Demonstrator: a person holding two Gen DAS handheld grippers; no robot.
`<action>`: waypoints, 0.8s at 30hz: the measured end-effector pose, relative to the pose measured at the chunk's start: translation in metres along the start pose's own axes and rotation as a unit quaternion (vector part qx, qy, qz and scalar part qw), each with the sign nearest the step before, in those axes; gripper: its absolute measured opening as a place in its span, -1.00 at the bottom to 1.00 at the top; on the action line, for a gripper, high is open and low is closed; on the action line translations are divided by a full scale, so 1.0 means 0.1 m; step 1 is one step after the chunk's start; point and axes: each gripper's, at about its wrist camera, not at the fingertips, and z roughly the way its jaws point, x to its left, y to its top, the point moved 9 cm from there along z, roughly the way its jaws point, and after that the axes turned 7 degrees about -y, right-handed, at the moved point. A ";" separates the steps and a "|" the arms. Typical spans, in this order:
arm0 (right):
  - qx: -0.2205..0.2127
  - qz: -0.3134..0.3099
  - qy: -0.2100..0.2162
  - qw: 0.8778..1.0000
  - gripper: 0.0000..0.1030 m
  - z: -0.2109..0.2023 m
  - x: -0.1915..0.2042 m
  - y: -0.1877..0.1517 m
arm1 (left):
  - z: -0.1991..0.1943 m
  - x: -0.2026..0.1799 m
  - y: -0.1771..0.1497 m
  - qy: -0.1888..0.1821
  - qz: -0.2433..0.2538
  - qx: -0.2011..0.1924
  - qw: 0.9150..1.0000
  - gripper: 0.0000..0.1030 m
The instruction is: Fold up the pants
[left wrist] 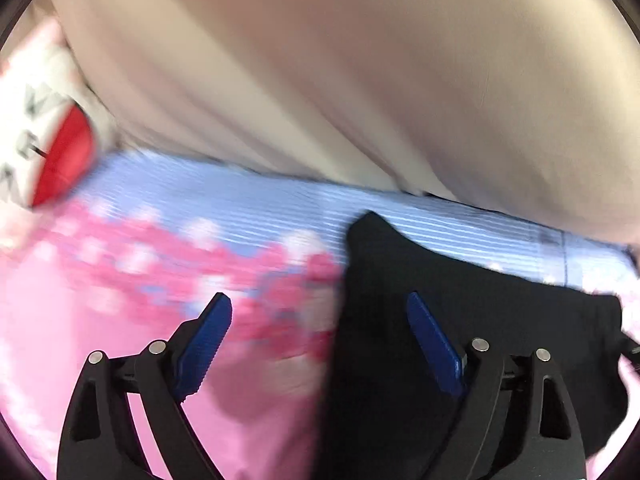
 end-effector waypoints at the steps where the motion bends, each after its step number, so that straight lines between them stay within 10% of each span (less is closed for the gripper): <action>1: -0.006 -0.024 -0.009 1.000 -0.68 -0.09 0.06 -0.08 | -0.20 0.03 -0.01 0.014 0.016 -0.016 1.000 0.70; 5: 0.006 -0.121 -0.103 0.987 -0.53 0.00 0.02 -0.51 | -0.68 -0.04 -0.21 0.036 0.055 -0.027 0.997 0.72; 24: -0.015 -0.138 -0.168 0.976 -0.15 -0.24 -0.23 -0.82 | -1.11 -0.39 -1.02 0.015 0.078 -0.001 0.997 0.72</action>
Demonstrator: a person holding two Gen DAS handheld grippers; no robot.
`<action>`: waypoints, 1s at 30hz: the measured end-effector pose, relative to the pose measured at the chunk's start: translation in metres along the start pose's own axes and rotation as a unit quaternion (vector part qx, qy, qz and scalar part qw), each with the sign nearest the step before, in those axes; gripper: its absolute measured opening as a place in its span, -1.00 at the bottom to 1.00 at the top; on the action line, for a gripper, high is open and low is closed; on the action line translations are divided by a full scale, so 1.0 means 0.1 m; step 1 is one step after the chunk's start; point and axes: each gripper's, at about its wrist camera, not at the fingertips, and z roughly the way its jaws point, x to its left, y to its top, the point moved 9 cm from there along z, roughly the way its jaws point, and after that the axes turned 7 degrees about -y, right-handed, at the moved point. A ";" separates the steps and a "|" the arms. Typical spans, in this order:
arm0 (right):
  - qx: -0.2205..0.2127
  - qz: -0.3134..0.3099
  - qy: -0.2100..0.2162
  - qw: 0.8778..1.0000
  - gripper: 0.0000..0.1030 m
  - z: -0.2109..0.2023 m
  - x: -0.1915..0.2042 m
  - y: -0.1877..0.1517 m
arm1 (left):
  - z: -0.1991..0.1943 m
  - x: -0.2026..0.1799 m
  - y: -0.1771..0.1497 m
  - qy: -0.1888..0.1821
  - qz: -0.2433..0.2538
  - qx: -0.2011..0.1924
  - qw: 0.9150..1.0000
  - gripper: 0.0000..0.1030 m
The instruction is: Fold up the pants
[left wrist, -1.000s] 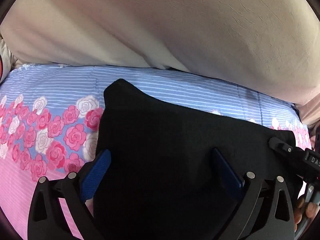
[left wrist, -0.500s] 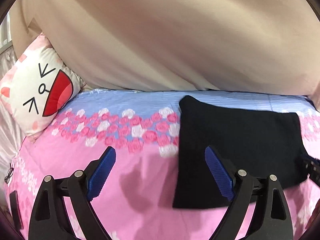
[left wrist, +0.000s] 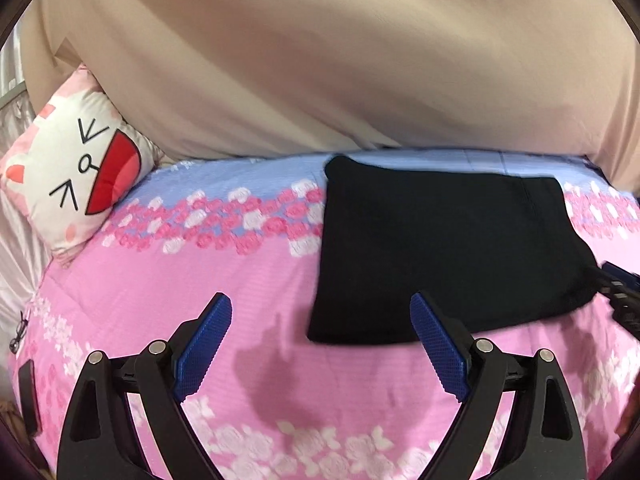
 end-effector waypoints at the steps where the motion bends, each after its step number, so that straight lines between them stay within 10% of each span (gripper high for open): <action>1: 0.017 0.006 0.002 1.000 0.20 0.13 -0.06 -0.08 | 0.00 -0.03 -0.05 0.001 0.004 0.003 1.000 0.72; 8: -0.025 0.090 0.039 0.995 0.38 -0.52 -0.42 -0.19 | -0.17 -0.14 -0.31 0.030 0.042 -0.002 0.999 0.73; 10: -0.055 0.088 0.024 0.994 0.91 -0.84 -0.42 -0.24 | -0.26 -0.18 -0.34 0.025 0.037 -0.006 0.999 0.78; 30: -0.121 0.062 -0.023 0.990 0.91 -1.99 0.08 -0.77 | -1.15 -0.42 -0.70 -0.029 0.020 -0.034 0.999 0.84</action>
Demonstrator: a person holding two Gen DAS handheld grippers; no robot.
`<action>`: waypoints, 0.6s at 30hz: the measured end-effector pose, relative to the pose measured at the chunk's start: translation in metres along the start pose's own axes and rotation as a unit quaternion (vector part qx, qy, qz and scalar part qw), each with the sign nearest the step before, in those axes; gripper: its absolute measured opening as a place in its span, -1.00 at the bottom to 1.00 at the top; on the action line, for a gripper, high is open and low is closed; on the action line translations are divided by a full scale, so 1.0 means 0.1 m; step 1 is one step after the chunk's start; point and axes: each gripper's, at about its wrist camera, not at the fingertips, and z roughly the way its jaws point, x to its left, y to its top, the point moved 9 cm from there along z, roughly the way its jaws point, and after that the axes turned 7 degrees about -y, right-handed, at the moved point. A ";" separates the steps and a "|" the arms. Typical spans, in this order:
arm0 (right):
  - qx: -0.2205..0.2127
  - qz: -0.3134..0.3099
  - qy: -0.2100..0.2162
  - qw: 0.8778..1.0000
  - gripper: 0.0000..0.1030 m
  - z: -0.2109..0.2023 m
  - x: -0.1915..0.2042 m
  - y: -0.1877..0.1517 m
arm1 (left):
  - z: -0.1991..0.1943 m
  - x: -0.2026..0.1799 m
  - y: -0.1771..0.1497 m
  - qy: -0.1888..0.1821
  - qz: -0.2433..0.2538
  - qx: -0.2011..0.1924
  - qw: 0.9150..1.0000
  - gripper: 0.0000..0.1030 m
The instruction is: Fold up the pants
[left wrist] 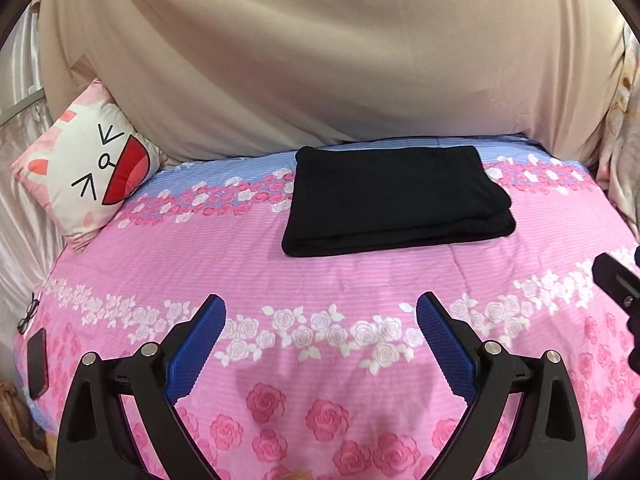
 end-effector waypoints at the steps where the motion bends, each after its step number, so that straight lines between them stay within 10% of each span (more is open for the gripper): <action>1: -0.001 0.000 0.000 1.000 0.91 -0.03 0.01 -0.01 | -0.04 -0.01 -0.01 -0.003 -0.001 -0.001 1.000 0.84; 18: -0.014 -0.013 -0.001 1.000 0.91 -0.20 0.14 -0.03 | -0.18 0.10 -0.01 0.003 -0.007 -0.012 1.000 0.84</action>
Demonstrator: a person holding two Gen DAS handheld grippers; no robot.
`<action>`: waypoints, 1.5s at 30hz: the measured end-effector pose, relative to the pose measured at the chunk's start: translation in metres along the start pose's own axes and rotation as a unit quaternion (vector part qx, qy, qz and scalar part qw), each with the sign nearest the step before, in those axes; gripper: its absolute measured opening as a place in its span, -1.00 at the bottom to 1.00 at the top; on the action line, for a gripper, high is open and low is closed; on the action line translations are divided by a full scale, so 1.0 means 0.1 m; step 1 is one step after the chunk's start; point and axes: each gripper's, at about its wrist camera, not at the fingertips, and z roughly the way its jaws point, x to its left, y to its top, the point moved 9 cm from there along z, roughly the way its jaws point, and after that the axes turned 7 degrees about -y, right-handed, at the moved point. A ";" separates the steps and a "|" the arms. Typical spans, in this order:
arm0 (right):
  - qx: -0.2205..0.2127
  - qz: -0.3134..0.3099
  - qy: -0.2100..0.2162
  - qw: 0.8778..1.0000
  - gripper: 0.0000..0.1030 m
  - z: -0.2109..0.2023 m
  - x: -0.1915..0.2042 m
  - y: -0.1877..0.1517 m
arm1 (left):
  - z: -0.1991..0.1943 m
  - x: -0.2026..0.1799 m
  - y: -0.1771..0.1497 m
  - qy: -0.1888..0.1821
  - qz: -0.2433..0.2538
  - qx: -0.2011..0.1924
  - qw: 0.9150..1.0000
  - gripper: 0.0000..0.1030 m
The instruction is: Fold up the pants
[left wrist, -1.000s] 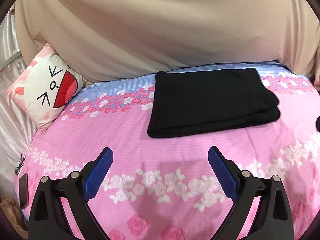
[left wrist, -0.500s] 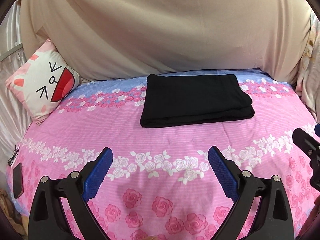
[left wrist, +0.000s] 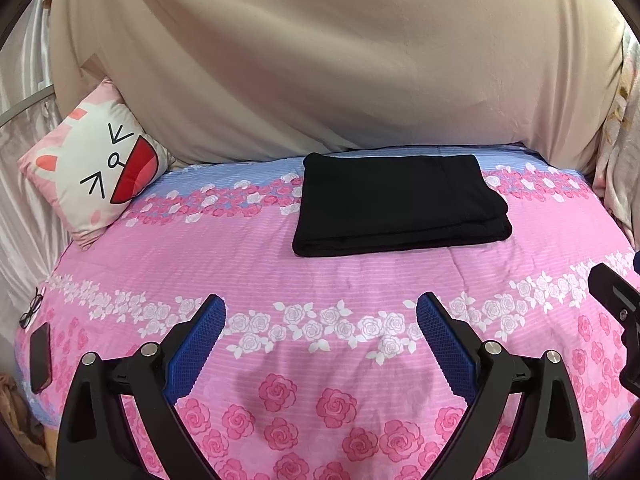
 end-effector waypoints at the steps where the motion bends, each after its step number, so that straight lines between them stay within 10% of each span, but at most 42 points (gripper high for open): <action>1: 0.000 0.000 0.000 1.000 0.91 0.00 0.00 0.00 | 0.00 0.01 0.01 0.002 0.000 -0.001 1.000 0.84; 45: 0.018 0.014 0.006 1.000 0.91 0.07 -0.05 -0.09 | 0.09 -0.04 0.07 -0.011 0.014 0.002 1.000 0.84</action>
